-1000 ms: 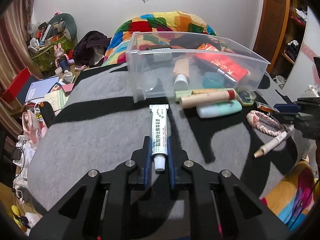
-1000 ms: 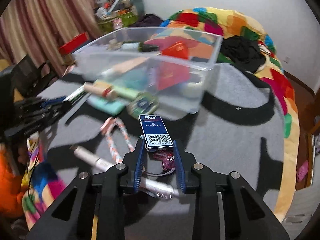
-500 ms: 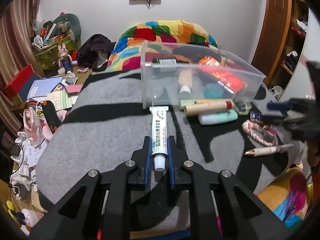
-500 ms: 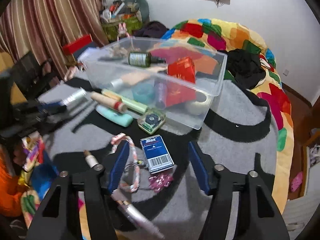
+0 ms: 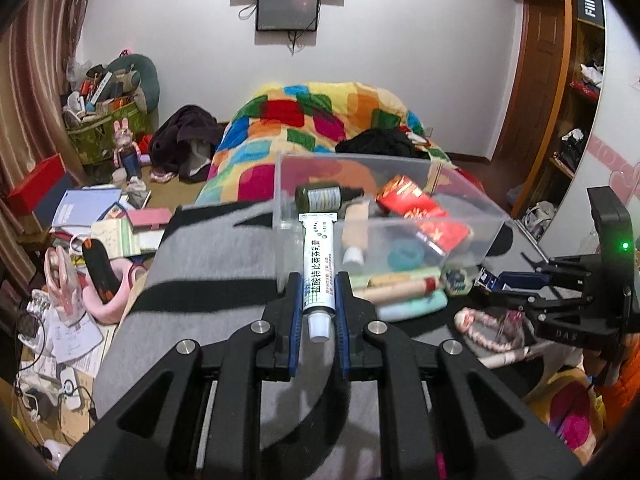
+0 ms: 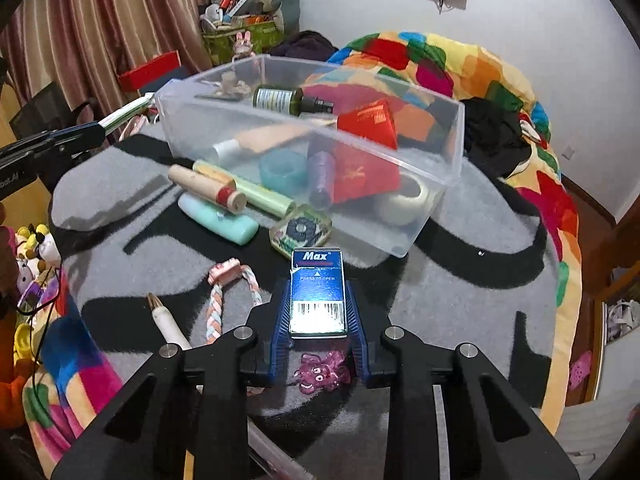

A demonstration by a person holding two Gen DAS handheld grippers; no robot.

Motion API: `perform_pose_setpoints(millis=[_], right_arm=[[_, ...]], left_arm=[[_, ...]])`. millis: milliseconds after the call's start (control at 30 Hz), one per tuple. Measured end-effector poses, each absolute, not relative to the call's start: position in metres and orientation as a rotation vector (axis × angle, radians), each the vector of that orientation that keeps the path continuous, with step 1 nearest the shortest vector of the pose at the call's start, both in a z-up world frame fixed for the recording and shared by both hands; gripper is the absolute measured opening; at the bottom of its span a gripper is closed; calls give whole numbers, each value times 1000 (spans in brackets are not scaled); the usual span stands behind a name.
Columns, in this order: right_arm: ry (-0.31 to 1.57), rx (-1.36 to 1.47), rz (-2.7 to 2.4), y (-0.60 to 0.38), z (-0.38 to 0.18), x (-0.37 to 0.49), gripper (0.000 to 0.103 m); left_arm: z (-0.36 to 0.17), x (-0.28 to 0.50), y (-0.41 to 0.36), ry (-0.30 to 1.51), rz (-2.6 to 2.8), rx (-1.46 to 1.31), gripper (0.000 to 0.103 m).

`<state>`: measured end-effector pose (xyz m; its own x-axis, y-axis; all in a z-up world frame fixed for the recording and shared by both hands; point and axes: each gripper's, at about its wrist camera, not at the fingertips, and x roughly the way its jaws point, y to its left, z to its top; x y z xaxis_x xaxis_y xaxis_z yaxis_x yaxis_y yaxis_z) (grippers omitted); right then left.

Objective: Organize objects
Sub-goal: 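Lower the ointment tube and Max box into the clear box with both tools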

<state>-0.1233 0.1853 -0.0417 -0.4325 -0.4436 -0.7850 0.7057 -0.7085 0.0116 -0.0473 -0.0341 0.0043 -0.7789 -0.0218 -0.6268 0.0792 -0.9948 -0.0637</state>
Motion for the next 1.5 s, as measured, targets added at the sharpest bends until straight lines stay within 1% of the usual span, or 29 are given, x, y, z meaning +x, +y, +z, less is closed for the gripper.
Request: perform_pose_setpoints(millis=[133, 400, 667, 867, 1100, 1267, 1367, 1500], right_arm=[[368, 992, -2179, 185, -23, -120, 25], [194, 901, -2222, 185, 16, -134, 25], [80, 974, -2246, 171, 13, -177, 25], [89, 1070, -2245, 154, -5, -205, 25], [156, 1100, -2223, 141, -14, -209, 25], [173, 1099, -2207, 141, -10, -207, 26], [184, 1088, -2209, 143, -7, -202, 29], [193, 1050, -2212, 149, 2, -192, 30]], left_arm=[[12, -58, -33, 144, -2930, 1007, 15], [14, -90, -33, 196, -2948, 1053, 15], [6, -127, -30, 200, -2932, 1144, 15], [2, -148, -27, 193, -2920, 1207, 15], [-7, -164, -18, 159, -2908, 1271, 15], [-6, -160, -15, 144, -2911, 1270, 15], [2, -150, -13, 137, -2936, 1235, 15], [11, -137, -9, 112, -2963, 1208, 15]])
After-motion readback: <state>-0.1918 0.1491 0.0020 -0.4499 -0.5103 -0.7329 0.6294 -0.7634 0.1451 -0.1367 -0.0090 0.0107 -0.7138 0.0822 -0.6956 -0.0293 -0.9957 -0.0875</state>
